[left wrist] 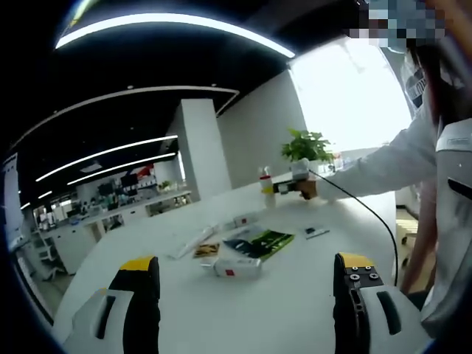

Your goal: Arrange the skincare products in the storage area until every visible bottle or jar stands upright without overlapping.

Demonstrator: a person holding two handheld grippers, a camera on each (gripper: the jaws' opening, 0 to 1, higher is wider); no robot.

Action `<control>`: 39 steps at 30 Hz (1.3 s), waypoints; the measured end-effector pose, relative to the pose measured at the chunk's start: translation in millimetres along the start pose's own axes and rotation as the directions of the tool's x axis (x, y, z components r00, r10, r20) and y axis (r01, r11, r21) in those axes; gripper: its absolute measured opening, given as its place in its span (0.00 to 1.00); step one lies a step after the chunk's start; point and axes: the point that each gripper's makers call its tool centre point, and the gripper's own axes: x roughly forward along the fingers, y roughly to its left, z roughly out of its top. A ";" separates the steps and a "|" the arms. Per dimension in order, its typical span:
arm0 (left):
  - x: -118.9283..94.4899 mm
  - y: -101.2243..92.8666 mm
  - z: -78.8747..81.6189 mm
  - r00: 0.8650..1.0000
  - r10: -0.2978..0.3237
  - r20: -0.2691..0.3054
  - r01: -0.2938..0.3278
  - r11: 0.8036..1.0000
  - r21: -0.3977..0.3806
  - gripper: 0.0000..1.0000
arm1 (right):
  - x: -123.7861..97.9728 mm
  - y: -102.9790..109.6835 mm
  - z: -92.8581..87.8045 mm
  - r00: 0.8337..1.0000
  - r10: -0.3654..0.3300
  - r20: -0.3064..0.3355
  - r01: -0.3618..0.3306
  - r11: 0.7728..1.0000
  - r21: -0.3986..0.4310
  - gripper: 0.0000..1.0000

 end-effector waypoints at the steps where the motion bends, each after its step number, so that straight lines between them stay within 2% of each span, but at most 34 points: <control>1: -0.1 -0.3 -0.3 1.000 0.001 -0.001 -0.001 1.000 0.002 1.00 | -0.4 -0.1 -0.7 1.000 -0.009 -0.012 0.009 1.000 -0.007 0.34; 3: -0.8 -1.9 0.4 1.000 -0.004 0.004 0.004 1.000 -0.002 1.00 | -2.3 -3.9 -3.0 0.998 -0.044 -0.041 0.043 0.999 -0.018 0.39; 4: -1.3 -2.5 1.2 1.000 -0.005 0.007 0.005 1.000 -0.003 1.00 | -3.2 -6.5 -2.5 0.997 -0.060 -0.039 0.060 0.998 -0.007 0.46; 6: -2.5 -3.3 2.7 1.000 -0.006 0.014 0.006 1.000 0.000 1.00 | -6.8 -10.8 4.3 0.996 -0.090 0.001 0.090 0.996 0.027 0.52; 8: -3.6 -4.4 3.8 1.000 -0.010 0.019 0.010 1.000 0.000 1.00 | -11.2 -11.9 4.3 0.995 -0.102 -0.001 0.102 0.995 0.022 0.50; 11: -4.8 -6.2 4.9 1.000 -0.016 0.026 0.016 1.000 -0.001 1.00 | -17.7 -16.0 1.4 0.987 -0.160 -0.011 0.160 0.987 0.031 0.49; 15: -4.7 -8.1 5.7 0.999 -0.026 0.030 0.026 1.000 -0.001 1.00 | -24.5 -17.0 7.2 0.975 -0.222 0.030 0.220 0.973 0.076 0.49; 16: -4.7 -8.9 6.3 0.999 -0.030 0.033 0.030 1.000 0.000 1.00 | -26.6 -18.7 6.5 0.966 -0.258 0.027 0.255 0.963 0.092 0.50; 18: -4.9 -10.2 8.5 0.998 -0.037 0.044 0.037 0.999 -0.002 1.00 | -27.3 -15.1 7.0 0.958 -0.284 0.038 0.280 0.955 0.093 0.50; 19: -4.8 -10.6 9.4 0.998 -0.040 0.048 0.040 0.999 -0.004 1.00 | -29.3 -15.1 3.9 0.944 -0.328 0.026 0.325 0.942 0.085 0.50; 21: -4.5 -11.0 9.5 0.998 -0.044 0.048 0.044 0.999 -0.002 1.00 | -27.4 -8.4 1.5 0.938 -0.347 0.022 0.345 0.936 0.075 0.50; 22: -4.4 -11.2 9.6 0.998 -0.045 0.048 0.045 0.999 -0.001 1.00 | -29.1 -10.3 -1.1 0.923 -0.384 0.007 0.383 0.922 0.055 0.50; 24: -4.2 -11.7 10.2 0.997 -0.051 0.053 0.052 0.999 -0.005 1.00 | -27.0 -7.8 -0.4 0.915 -0.404 0.014 0.403 0.914 0.048 0.49; 25: -4.2 -11.6 10.3 0.997 -0.053 0.055 0.053 0.999 -0.005 1.00 | -29.7 -11.5 -1.1 0.894 -0.447 0.006 0.447 0.894 0.035 0.49; 27: -4.5 -10.4 10.2 0.997 -0.053 0.056 0.053 0.999 -0.005 1.00 | -29.5 -10.9 2.2 0.880 -0.474 0.027 0.472 0.880 0.048 0.47; 28: -4.6 -9.8 10.1 0.997 -0.054 0.056 0.055 0.998 -0.007 1.00 | -31.8 -15.1 -0.1 0.860 -0.510 0.010 0.509 0.859 0.047 0.46; 29: -4.6 -9.3 10.1 0.997 -0.056 0.057 0.056 0.998 -0.009 1.00 | -29.5 -12.8 1.0 0.862 -0.506 0.015 0.505 0.862 0.053 0.46; 31: -4.5 -8.4 10.3 0.997 -0.058 0.059 0.058 0.998 -0.007 1.00 | -30.2 -14.2 2.2 0.843 -0.538 0.017 0.536 0.842 0.063 0.45; 34: -4.3 -7.4 10.9 0.996 -0.062 0.063 0.063 0.998 -0.011 1.00 | -27.9 -12.5 2.3 0.836 -0.549 0.016 0.546 0.834 0.074 0.45; 36: -4.1 -6.7 11.1 0.996 -0.064 0.065 0.064 0.998 -0.010 1.00 | -25.8 -12.8 1.0 0.826 -0.563 0.004 0.562 0.825 0.066 0.43; 38: -4.1 -5.9 10.9 0.996 -0.066 0.067 0.067 0.998 -0.013 1.00 | -22.2 -9.7 2.6 0.824 -0.566 0.007 0.565 0.823 0.057 0.42; 39: -4.3 -5.5 10.8 0.996 -0.066 0.068 0.067 0.998 -0.013 1.00 | -22.7 -10.5 2.9 0.814 -0.580 0.001 0.580 0.814 0.021 0.39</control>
